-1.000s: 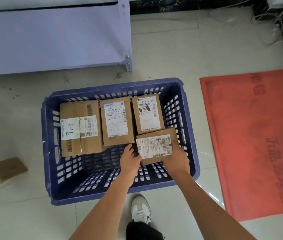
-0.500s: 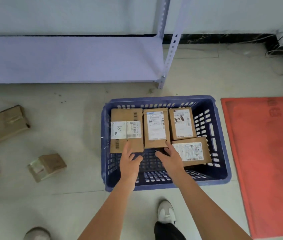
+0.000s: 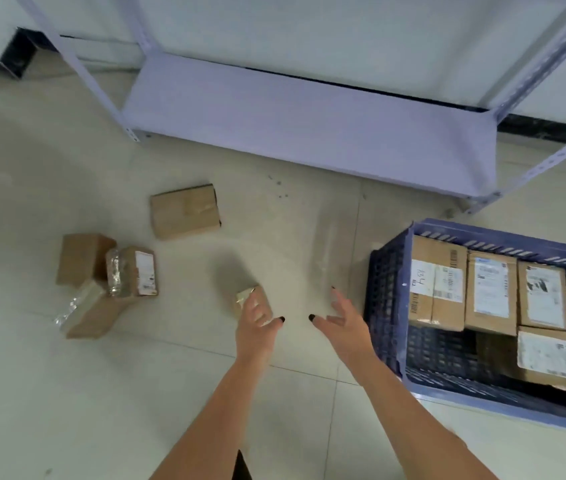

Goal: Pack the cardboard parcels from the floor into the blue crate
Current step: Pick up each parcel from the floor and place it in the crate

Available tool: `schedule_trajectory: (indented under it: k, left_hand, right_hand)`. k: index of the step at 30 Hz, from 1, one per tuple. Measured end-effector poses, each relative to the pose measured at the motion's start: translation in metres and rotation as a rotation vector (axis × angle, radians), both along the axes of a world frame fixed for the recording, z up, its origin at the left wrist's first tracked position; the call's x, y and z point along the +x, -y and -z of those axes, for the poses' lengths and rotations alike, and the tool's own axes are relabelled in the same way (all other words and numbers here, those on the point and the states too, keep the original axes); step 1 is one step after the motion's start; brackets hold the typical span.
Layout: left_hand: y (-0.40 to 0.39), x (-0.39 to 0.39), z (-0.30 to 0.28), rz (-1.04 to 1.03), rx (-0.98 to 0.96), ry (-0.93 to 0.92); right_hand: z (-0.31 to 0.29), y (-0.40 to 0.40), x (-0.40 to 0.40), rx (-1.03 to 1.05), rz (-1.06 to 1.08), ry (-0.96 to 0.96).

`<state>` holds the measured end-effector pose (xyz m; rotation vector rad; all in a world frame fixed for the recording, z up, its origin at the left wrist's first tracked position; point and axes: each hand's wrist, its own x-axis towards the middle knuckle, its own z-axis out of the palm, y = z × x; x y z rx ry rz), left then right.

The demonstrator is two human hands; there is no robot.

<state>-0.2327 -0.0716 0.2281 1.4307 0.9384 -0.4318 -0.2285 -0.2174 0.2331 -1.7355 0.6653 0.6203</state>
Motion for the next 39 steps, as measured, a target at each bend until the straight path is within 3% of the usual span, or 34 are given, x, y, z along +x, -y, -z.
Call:
schedule_trajectory:
  k: [9,16,22,28,33,36,39]
  left_hand:
    - [-0.182,-0.012,0.005,-0.084,0.094,-0.103]
    - [-0.269,-0.007,0.053,-0.274,0.122,-0.107]
    - [-0.305,-0.004,0.142,-0.431,0.061,-0.217]
    - [-0.328,0.005,0.215,-0.564,-0.195,-0.111]
    - [-0.331,0.018,0.232,-0.557,-0.266,0.06]
    - [-0.328,0.029,0.227,-0.654,-0.345,0.108]
    - [-0.325,0.042,0.222,-0.828,-0.346,0.042]
  right_hand:
    - [-0.003,-0.158,0.021,-0.008,-0.173,-0.127]
    - [0.052,-0.277,0.049,0.035,-0.418,-0.108]
    - [0.13,-0.349,0.096,0.001,-0.666,0.023]
    - [0.204,-0.421,0.139,-0.061,-0.827,0.148]
    - [0.231,-0.439,0.152,-0.162,-0.976,0.233]
    - [0.226,-0.429,0.144,-0.24,-1.086,0.262]
    - [0.219,-0.419,0.142,-0.254,-1.063,0.293]
